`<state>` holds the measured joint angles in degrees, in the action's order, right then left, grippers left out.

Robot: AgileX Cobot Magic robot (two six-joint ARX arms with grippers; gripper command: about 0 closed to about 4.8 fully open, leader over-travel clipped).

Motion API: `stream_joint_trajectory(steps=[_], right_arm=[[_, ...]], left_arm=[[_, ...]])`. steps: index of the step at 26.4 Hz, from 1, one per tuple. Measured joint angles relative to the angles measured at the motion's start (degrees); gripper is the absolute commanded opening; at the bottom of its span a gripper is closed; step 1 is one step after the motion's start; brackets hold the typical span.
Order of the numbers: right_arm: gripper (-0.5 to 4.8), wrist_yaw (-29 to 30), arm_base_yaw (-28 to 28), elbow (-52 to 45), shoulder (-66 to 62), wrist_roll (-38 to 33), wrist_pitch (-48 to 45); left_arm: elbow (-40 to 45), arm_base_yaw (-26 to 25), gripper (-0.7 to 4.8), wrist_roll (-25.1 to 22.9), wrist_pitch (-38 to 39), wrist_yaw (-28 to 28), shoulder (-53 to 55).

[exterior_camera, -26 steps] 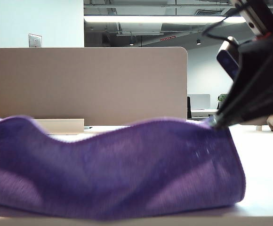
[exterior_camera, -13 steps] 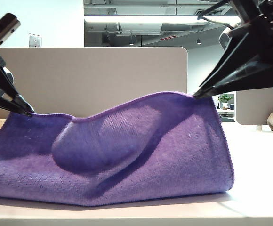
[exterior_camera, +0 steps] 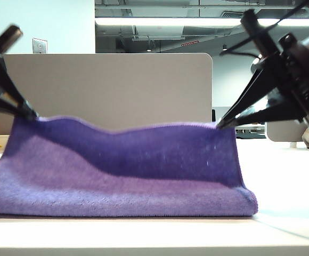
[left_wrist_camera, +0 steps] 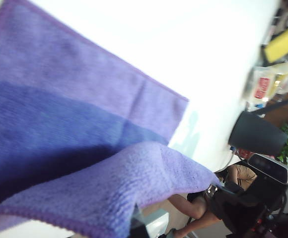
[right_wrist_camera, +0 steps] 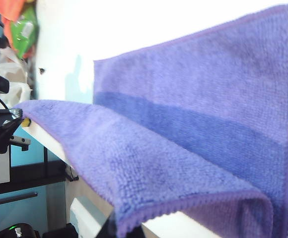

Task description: Fold the bottom of the cloth upward, then fold it vertically to form a square shape.

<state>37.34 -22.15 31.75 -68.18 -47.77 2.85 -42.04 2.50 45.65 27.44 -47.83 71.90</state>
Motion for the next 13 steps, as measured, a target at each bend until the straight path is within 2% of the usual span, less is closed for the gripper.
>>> stream_joint_trajectory(steps=[13], right_arm=[[-0.05,0.4,0.0,0.3,-6.4,-0.7,-4.8]], left_arm=[[0.0,-0.2,-0.06,-2.1,-4.2,0.3,6.1]])
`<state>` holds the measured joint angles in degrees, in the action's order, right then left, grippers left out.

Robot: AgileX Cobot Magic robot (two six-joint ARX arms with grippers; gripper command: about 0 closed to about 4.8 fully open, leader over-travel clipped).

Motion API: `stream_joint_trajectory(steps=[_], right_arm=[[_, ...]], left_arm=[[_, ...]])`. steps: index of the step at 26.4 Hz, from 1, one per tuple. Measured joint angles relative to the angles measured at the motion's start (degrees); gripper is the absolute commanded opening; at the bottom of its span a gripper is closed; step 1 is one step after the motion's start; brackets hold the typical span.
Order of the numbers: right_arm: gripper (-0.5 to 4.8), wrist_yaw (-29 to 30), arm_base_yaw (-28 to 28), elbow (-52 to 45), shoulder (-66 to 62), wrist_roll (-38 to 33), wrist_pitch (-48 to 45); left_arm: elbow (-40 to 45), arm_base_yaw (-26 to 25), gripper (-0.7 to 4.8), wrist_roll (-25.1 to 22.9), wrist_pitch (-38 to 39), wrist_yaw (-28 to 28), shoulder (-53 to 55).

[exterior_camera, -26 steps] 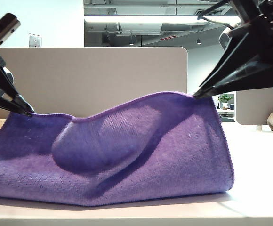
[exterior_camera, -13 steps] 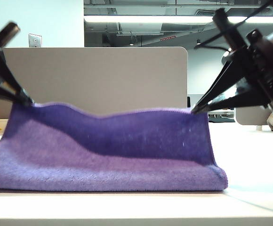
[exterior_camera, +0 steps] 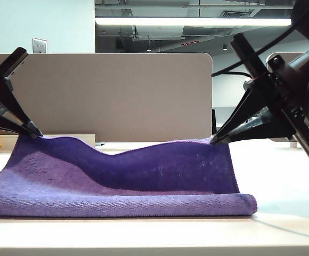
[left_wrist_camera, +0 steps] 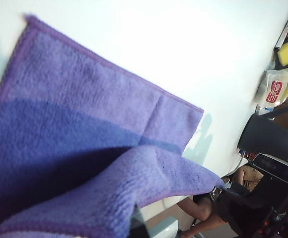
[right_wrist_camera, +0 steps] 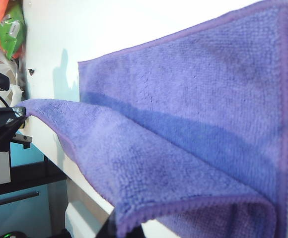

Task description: Fold the bottom of the cloth upward, then fold it vertically to form a square shape.

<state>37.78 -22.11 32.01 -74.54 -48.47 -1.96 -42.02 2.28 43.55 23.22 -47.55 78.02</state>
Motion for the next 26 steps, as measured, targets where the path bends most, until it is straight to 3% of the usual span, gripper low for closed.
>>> stream_joint_trajectory(steps=[4,9,12,21,26], right_arm=[[0.18,-0.1,0.9,0.0,-0.4,-0.9,-2.2],[1.27,0.3,4.1,0.0,-0.4,-1.4,-3.8],[1.60,0.5,4.3,0.0,-0.4,-1.5,-3.7],[1.63,1.6,4.3,0.1,-0.4,-1.4,-2.5],[1.80,0.7,4.3,0.3,-0.4,3.9,6.6]], left_arm=[[0.0,0.0,0.38,0.0,-1.4,0.2,1.1],[0.0,0.0,0.51,0.2,-4.8,0.0,1.7],[0.0,0.0,1.55,1.1,-6.6,-0.9,1.7],[0.0,0.0,1.57,1.5,-9.3,-2.9,1.7],[0.0,0.2,1.48,1.4,-8.5,-4.9,1.7]])
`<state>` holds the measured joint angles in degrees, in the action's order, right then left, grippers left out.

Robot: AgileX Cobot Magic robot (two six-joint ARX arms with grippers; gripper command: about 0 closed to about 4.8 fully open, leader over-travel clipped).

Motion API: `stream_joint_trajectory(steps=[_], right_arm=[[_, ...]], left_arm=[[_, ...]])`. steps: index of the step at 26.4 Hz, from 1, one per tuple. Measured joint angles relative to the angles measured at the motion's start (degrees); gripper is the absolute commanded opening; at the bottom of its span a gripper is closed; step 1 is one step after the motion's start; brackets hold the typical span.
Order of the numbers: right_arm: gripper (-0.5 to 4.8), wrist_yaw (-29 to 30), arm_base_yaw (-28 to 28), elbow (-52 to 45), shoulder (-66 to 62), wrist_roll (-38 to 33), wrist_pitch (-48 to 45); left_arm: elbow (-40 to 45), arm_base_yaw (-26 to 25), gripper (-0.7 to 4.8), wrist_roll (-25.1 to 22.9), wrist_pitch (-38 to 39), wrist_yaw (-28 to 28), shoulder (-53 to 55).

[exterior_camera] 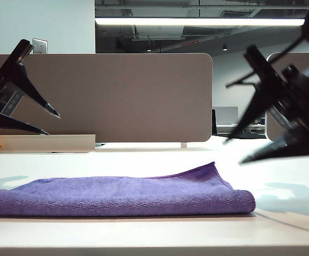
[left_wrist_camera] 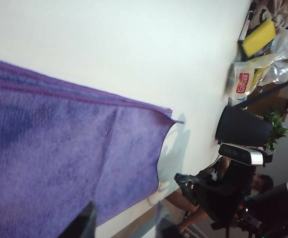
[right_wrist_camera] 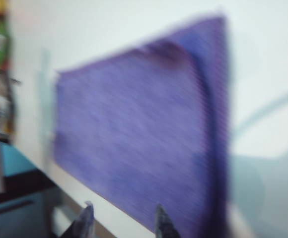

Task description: Fold the bottom of the cloth upward, then fold it vertically to form a square shape.

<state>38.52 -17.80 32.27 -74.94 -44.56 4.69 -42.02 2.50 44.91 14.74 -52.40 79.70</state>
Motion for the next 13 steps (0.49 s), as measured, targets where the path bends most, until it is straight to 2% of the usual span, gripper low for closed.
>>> stream_joint_trajectory(steps=[2,7,10,13], right_arm=[[1.81,-0.9,0.0,0.0,0.0,2.7,3.8],[1.81,-1.7,0.0,0.0,0.0,7.8,10.1],[1.81,-2.5,-0.1,0.0,0.0,8.7,11.7],[1.81,-2.5,-0.1,0.0,0.0,9.0,12.3]], left_arm=[[0.0,0.6,1.26,-1.2,1.2,0.0,0.0],[0.0,3.6,-0.06,-7.1,2.7,-2.6,0.0],[0.0,4.2,-0.06,-9.0,4.4,-2.2,0.0],[0.0,4.5,-0.06,-10.6,6.6,0.7,0.0]])
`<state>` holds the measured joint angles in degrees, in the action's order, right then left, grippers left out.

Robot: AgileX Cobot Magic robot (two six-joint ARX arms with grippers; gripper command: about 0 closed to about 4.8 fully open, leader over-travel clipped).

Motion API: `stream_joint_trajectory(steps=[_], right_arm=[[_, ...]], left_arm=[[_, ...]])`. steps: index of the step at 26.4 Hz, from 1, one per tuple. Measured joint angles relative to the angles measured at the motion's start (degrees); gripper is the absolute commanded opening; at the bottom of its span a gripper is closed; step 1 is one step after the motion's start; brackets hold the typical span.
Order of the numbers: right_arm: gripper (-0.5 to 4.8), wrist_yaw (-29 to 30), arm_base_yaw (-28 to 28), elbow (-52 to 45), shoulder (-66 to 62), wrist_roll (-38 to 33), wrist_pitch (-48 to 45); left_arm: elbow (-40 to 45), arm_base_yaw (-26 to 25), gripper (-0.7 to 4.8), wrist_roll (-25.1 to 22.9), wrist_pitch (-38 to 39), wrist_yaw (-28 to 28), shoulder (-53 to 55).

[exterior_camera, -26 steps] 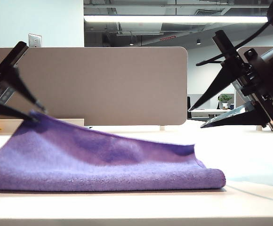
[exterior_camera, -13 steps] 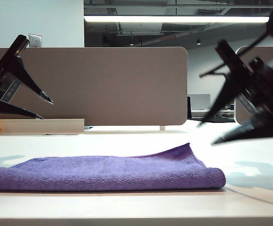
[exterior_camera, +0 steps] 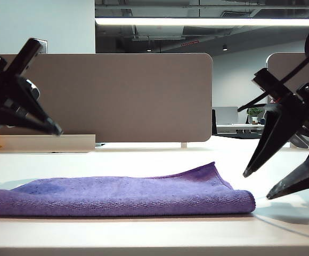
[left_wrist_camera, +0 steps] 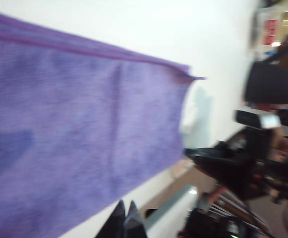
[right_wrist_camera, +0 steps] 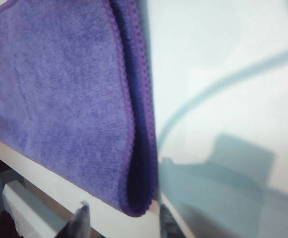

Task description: Fold the bottom of the cloth upward, then fold it vertically to form a square shape.

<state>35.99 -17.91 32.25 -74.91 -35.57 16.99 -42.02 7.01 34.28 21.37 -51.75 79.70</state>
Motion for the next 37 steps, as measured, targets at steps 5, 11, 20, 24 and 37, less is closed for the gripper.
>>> stream_joint_trajectory(steps=[5,11,20,24,37], right_arm=[[1.91,0.0,-0.2,0.0,0.0,0.2,0.1],[2.18,0.0,-0.5,0.0,-1.6,0.3,0.0],[2.20,3.8,-0.5,0.0,-6.5,-0.5,-5.6],[2.20,5.2,-0.5,0.2,-8.2,-0.8,-7.7],[-0.08,7.8,-0.5,0.1,-10.2,-1.5,-12.0]], left_arm=[[0.0,0.3,-0.06,-3.5,4.2,3.0,0.0],[0.0,0.3,-0.06,-3.9,4.4,3.0,0.0],[0.0,0.3,-0.06,-3.9,5.0,3.0,0.0],[0.0,0.3,-0.06,-3.9,5.0,3.0,0.0],[0.0,0.3,-0.06,-5.7,5.8,3.1,0.0]])
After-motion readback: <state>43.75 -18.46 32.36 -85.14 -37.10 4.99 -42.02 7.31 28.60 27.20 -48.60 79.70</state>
